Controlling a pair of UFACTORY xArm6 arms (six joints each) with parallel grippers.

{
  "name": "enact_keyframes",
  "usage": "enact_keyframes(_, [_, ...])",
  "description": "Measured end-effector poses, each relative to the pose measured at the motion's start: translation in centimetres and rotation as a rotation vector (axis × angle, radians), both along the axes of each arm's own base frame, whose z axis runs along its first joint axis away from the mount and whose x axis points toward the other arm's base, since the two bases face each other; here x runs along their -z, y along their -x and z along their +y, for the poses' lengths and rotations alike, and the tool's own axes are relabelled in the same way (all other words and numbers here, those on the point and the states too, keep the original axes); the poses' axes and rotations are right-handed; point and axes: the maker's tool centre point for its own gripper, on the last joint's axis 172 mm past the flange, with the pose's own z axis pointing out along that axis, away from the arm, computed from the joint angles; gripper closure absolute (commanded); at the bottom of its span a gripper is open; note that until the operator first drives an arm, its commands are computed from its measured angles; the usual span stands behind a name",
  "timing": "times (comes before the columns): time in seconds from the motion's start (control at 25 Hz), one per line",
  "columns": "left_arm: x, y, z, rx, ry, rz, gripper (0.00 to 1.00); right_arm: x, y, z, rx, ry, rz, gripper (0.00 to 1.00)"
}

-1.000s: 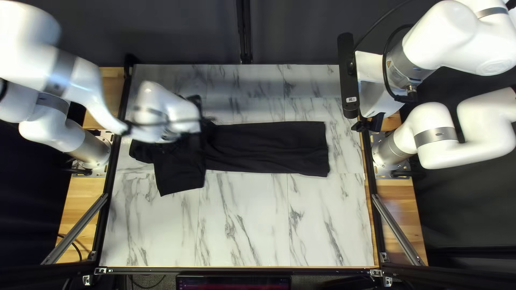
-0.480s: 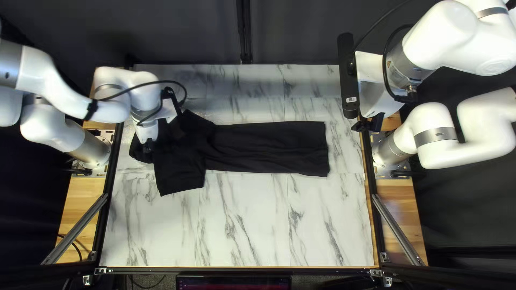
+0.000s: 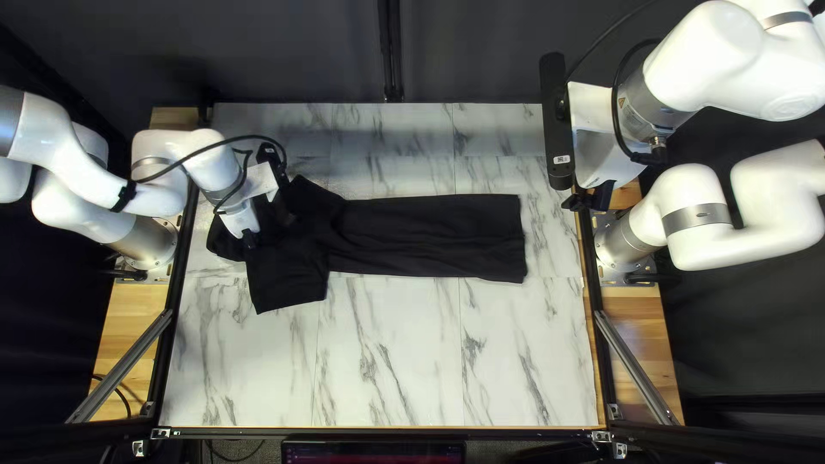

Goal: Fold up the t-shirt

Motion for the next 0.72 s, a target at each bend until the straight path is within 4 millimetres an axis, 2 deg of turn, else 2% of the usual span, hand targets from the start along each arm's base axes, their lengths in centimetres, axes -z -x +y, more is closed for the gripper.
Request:
enact_keyframes(0.2, [0.9, -0.8, 0.0, 0.001, 0.015, -0.026, 0.00, 0.0, 0.0, 0.0, 0.000, 0.000, 0.000, 0.00])
enact_keyframes(0.72, [1.2, -0.7, -1.3, -0.084, 0.096, -0.149, 0.00, 0.0, 0.0, 0.0, 0.000, 0.000, 0.000, 0.00])
